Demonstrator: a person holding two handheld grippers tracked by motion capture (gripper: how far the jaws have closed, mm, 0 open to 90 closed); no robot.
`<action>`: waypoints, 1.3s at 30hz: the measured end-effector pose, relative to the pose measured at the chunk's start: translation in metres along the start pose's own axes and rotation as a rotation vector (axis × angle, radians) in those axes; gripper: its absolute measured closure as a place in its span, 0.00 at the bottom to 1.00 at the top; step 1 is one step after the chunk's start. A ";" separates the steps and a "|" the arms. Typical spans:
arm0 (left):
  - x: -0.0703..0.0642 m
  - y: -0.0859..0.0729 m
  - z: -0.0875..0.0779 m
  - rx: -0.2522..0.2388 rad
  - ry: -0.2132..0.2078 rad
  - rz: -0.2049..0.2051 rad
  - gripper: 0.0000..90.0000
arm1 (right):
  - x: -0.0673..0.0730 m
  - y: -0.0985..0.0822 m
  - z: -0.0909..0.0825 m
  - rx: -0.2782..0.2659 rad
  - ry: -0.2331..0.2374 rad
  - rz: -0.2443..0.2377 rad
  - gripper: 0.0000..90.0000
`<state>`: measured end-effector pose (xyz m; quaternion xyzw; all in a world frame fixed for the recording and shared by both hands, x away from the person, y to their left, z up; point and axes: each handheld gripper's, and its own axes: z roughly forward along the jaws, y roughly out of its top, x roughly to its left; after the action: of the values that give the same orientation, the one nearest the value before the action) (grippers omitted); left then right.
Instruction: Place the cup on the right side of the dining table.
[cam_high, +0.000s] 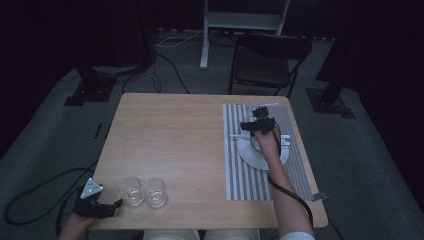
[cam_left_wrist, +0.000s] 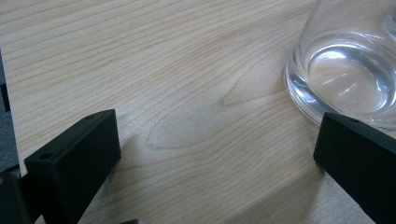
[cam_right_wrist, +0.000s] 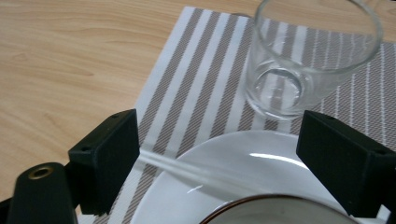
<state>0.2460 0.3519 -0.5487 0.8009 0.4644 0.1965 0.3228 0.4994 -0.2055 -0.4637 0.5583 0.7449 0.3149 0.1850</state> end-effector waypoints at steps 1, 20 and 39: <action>0.000 0.000 0.000 0.000 0.000 0.000 0.01 | 0.001 -0.002 -0.001 -0.006 0.008 -0.002 0.14; 0.000 0.000 0.000 0.000 -0.001 0.001 0.01 | 0.040 -0.032 -0.020 -0.048 0.173 -0.177 0.14; 0.000 0.000 0.000 0.000 0.000 0.000 0.01 | 0.047 -0.079 -0.050 -0.117 0.244 -0.178 0.14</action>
<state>0.2460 0.3519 -0.5487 0.8010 0.4645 0.1966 0.3226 0.3974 -0.1878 -0.4769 0.4359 0.7887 0.4058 0.1526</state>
